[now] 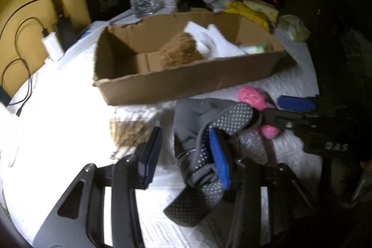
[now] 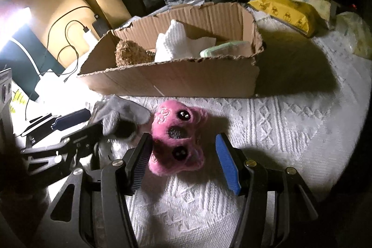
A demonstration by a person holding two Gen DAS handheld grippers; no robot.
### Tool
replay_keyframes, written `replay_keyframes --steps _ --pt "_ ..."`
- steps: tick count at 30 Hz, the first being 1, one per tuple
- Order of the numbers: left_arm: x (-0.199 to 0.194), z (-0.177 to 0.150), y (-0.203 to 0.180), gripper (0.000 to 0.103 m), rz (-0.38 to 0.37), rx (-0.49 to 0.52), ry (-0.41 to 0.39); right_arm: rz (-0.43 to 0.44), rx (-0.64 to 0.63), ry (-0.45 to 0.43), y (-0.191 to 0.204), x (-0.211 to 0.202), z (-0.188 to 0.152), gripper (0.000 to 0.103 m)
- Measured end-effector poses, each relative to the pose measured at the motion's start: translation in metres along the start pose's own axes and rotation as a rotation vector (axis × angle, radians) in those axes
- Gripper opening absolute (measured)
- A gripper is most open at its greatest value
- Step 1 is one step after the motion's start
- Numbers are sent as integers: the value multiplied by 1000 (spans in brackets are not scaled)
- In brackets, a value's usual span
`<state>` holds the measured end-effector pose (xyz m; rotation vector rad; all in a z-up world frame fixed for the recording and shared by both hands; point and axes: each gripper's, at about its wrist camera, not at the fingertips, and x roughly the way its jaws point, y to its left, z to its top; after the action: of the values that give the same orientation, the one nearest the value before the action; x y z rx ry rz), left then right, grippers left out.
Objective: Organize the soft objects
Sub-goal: 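Move the right gripper to the pink plush toy while the left gripper reaches the gray glove, then grasp the pink plush with the right gripper while the left gripper grasps the gray glove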
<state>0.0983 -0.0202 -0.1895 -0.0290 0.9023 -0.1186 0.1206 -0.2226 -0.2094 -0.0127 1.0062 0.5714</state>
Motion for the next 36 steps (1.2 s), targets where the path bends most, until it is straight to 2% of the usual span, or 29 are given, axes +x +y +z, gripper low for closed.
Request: replay_keyframes --steps 3,6,8,11,17,18,19,23,27,36 --pt "4 1 1 44 -3 -1 5 14 4 11 -2 6 -2 60" --pt "14 -1 8 41 -49 -34 34 25 3 8 -2 8 -3 58" --pt "17 -2 11 40 -55 -52 45 40 -3 8 -1 8 -3 48" --pt "19 0 10 40 -52 -52 60 51 -14 8 2 7 -4 42" --pt "20 1 10 40 -78 -65 71 44 -21 -5 3 1 -4 37" --pt "21 0 9 37 -84 -62 67 43 -19 -8 2 0 -4 37" --pt "21 0 8 30 -99 -59 69 40 -17 -11 2 -2 -4 37" --pt "18 0 7 24 -106 -63 55 30 -11 -26 0 -10 -4 37" --pt "12 1 12 24 -136 -95 44 17 -8 -39 -2 -18 -3 37" --pt "-16 10 13 24 -139 -103 -23 3 -17 -71 1 -36 4 37"
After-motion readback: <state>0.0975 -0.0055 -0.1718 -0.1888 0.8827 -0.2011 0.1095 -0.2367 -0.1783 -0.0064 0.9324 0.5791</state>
